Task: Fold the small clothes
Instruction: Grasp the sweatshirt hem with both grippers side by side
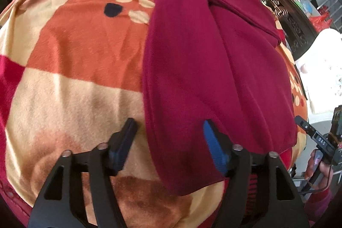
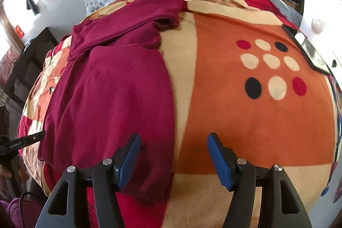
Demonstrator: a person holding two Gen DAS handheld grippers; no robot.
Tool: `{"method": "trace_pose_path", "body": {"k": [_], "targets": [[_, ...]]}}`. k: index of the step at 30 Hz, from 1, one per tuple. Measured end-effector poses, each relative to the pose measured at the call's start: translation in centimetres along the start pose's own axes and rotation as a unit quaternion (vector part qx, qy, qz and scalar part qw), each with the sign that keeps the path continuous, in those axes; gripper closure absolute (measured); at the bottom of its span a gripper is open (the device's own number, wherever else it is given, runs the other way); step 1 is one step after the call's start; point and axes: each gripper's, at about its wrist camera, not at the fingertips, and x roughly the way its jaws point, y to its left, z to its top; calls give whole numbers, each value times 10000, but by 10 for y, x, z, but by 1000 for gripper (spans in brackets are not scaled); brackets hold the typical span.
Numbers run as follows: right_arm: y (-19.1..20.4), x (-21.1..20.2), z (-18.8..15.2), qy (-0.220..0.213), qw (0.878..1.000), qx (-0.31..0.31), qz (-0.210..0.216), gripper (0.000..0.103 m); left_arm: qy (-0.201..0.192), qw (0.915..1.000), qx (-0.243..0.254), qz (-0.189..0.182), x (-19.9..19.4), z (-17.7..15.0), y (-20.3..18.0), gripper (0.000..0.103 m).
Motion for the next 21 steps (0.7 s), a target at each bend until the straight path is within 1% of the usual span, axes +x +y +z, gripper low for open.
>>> {"method": "trace_pose_path", "body": {"k": [2, 4, 6, 7, 8, 10, 11, 12, 13, 14, 15, 16, 17, 18, 19, 21], "targets": [[-2, 3, -1, 34, 10000, 44, 24, 40, 51, 9998, 196, 82, 4, -1, -7, 30], [-3, 5, -2, 74, 9999, 80, 24, 40, 85, 9992, 367, 108, 6, -2, -13, 29], [-5, 5, -3, 65, 9999, 124, 60, 40, 119, 9990, 407, -102, 8, -2, -16, 30], [-5, 6, -3, 70, 9998, 157, 107, 40, 111, 9991, 385, -150, 9, -2, -16, 30], [-6, 7, -4, 95, 9996, 185, 171, 40, 93, 9991, 351, -198, 10, -1, -15, 33], [-4, 11, -6, 183, 9989, 183, 402, 41, 31, 9992, 270, -285, 9, 1, -11, 59], [-2, 12, -7, 210, 9986, 113, 475, 45, 45, 9992, 208, -346, 9, 2, -8, 82], [3, 12, -8, 194, 9982, -21, 561, 64, 106, 9986, 117, -511, 10, 4, -4, 88], [8, 11, -9, 156, 9979, -110, 618, 85, 131, 9980, 68, -613, 8, 4, 0, 89], [13, 10, -9, 127, 9974, -198, 674, 91, 147, 9976, 69, -675, 7, 5, 1, 91], [19, 8, -9, 129, 9972, -296, 674, 95, 150, 9974, 107, -700, 5, 6, 0, 92], [23, 4, -8, 131, 9968, -369, 700, 95, 134, 9970, 162, -742, 0, 7, 1, 92], [25, 0, -8, 122, 9961, -363, 801, 95, 102, 9967, 200, -775, -6, 8, 3, 93], [27, -7, -6, 90, 9943, -315, 1016, 96, 69, 9964, 258, -800, -14, 8, 5, 93], [28, -16, -5, 54, 9930, -307, 1143, 96, 32, 9962, 313, -807, -23, 9, 7, 93], [31, -30, -6, 25, 9911, -370, 1280, 96, -89, 9959, 422, -793, -43, 9, 12, 93]]}}
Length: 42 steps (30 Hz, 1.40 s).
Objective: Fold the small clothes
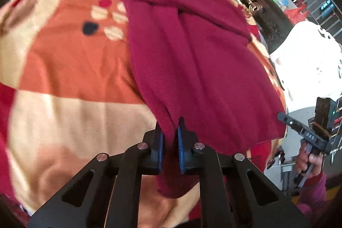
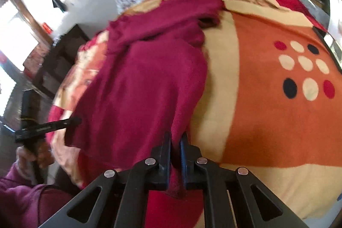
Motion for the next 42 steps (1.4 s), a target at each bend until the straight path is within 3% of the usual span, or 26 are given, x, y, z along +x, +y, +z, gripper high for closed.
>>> {"method": "trace_pose_path", "body": {"k": [4, 8, 11, 12, 13, 14, 15, 17, 19, 21, 23, 24, 27, 32, 37, 42], "targets": [[9, -4, -10, 265, 9994, -108, 205, 96, -135, 9994, 186, 275, -23, -6, 9, 93], [-3, 30, -27, 673, 9977, -5, -56, 96, 267, 9984, -147, 472, 7, -20, 38, 93], [-13, 29, -29, 505, 9981, 335, 117, 94, 264, 9982, -247, 469, 12, -23, 42, 93], [-13, 26, -29, 471, 9981, 348, 176, 80, 233, 9985, -191, 459, 10, -22, 39, 93], [-13, 25, -30, 528, 9978, 344, 199, 49, 220, 9986, -155, 455, 9, -21, 37, 93], [-12, 24, -33, 602, 9974, 359, 190, 37, 231, 9986, -135, 446, 9, -20, 35, 93], [-12, 27, -36, 713, 9966, 348, 216, 33, 248, 9987, -147, 425, 14, -15, 29, 93], [-6, 32, -40, 773, 9966, 184, 203, 41, 271, 9987, -266, 348, 14, -13, 31, 93], [0, 31, -38, 594, 9982, 41, 120, 73, 277, 9985, -364, 299, 12, -10, 32, 93], [3, 26, -27, 457, 9988, -28, 152, 84, 216, 9989, -329, 265, 5, -7, 29, 93], [6, 23, -18, 366, 9990, -118, 235, 87, 170, 9993, -230, 247, 0, 0, 23, 93], [7, 22, -11, 370, 9988, -188, 271, 95, 139, 9995, -180, 239, -2, 3, 20, 93], [9, 19, 8, 267, 9974, -124, 660, 95, 32, 9998, -151, 151, -7, 15, 14, 93], [-2, 8, 60, -479, 9914, 258, 1193, 96, -373, 9992, -116, 7, -18, 52, 5, 93], [-15, 11, 126, -1199, 9860, 336, 1114, 96, -902, 9959, -84, -81, -18, 114, -1, 93], [-29, 31, 196, -1430, 9851, 394, 876, 96, -1372, 9905, -106, 87, 1, 187, -5, 93]]}}
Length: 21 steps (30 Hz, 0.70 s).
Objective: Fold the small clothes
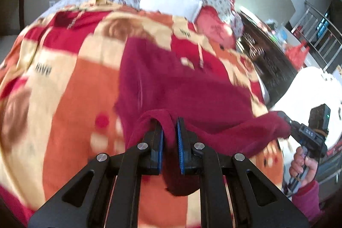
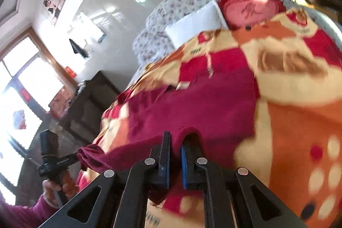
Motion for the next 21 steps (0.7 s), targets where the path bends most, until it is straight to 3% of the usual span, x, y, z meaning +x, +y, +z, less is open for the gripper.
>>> {"method": "trace_pose_path", "body": {"k": [3, 9, 12, 13, 14, 16, 17, 18, 20, 21], "targets": [[-13, 23, 34, -86, 9998, 121, -157, 96, -141, 9998, -104, 21, 29, 38, -1, 93], [-44, 70, 79, -21, 9987, 383, -350, 96, -150, 9996, -99, 196, 83, 84, 2, 93], [-74, 98, 90, 87, 9941, 988, -440, 94, -119, 9996, -142, 214, 100, 100, 6, 92], [-83, 107, 92, 189, 9920, 1158, -460, 88, -88, 9996, -165, 226, 103, 103, 8, 89], [-89, 111, 94, 250, 9908, 1238, -495, 85, -22, 9996, -201, 204, 106, 109, 11, 85], [-95, 107, 97, 125, 9897, 1199, -773, 54, 102, 9994, -304, 116, 106, 116, 16, 77], [-95, 101, 97, 23, 9891, 1193, -862, 52, 117, 9993, -324, 122, 104, 119, 17, 65], [-95, 92, 98, -51, 9890, 1202, -861, 51, 16, 9993, -294, 209, 97, 121, 17, 43], [-88, 76, 97, -186, 9912, 1102, -711, 51, -399, 9984, -243, 334, 81, 124, 17, 27], [-79, 69, 96, -272, 9931, 927, -662, 51, -544, 9979, -214, 262, 73, 124, 16, 27]]}}
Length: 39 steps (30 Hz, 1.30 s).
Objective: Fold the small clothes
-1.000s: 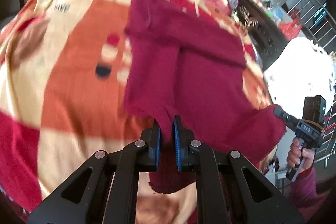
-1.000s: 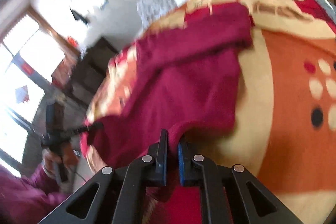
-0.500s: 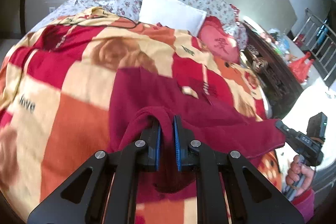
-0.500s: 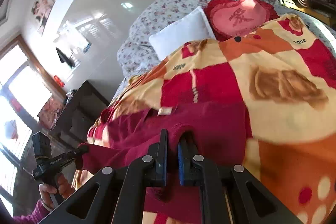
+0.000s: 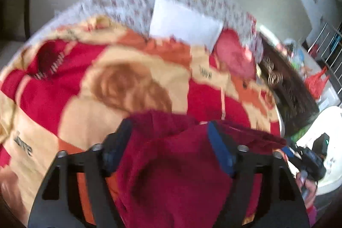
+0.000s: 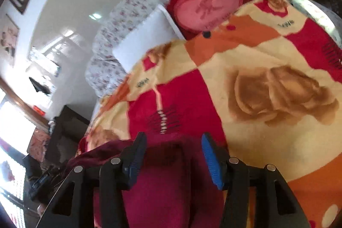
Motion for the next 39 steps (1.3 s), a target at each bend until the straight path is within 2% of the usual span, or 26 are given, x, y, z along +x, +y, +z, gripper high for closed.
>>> {"method": "trace_pose_path", "body": {"k": [2, 5, 9, 13, 16, 19, 23, 26, 28, 31, 34, 36, 39], "targets": [[18, -7, -6, -30, 9992, -403, 60, 52, 31, 9999, 98, -61, -3, 1, -4, 27], [54, 1, -21, 72, 9935, -1135, 110, 52, 86, 9997, 235, 79, 4, -7, -13, 27], [76, 45, -32, 375, 9828, -1736, -508, 52, 407, 9978, 294, 429, 37, -24, -17, 27], [51, 99, -32, 726, 9772, -1612, -1176, 52, 721, 9933, 164, 888, 75, -29, -4, 27], [29, 124, -28, 866, 9797, -1292, -1268, 52, 820, 9918, 18, 979, 92, -26, 6, 27], [26, 129, -26, 883, 9781, -1316, -1352, 52, 859, 9912, -4, 1010, 94, -20, 8, 27], [35, 101, -25, 863, 9807, -1349, -1124, 52, 753, 9940, -263, 753, 65, -20, 15, 27], [38, 51, -36, 690, 9871, -1259, -711, 51, 549, 9969, -50, 568, 30, -32, 18, 27], [37, 14, -55, 574, 9878, -1334, -571, 45, 522, 9974, 125, 480, 11, -46, 20, 27], [32, -15, -84, 621, 9840, -1546, -638, 44, 756, 9961, 278, 352, -9, -77, 28, 27], [23, -32, -112, 695, 9828, -1556, -704, 44, 996, 9949, 155, 79, -19, -107, 36, 27], [16, -34, -126, 819, 9842, -1451, -606, 44, 1220, 9924, 106, -132, -17, -125, 39, 27], [12, -23, -142, 1028, 9818, -1464, -631, 47, 1396, 9897, 282, -127, -9, -143, 32, 27]]}}
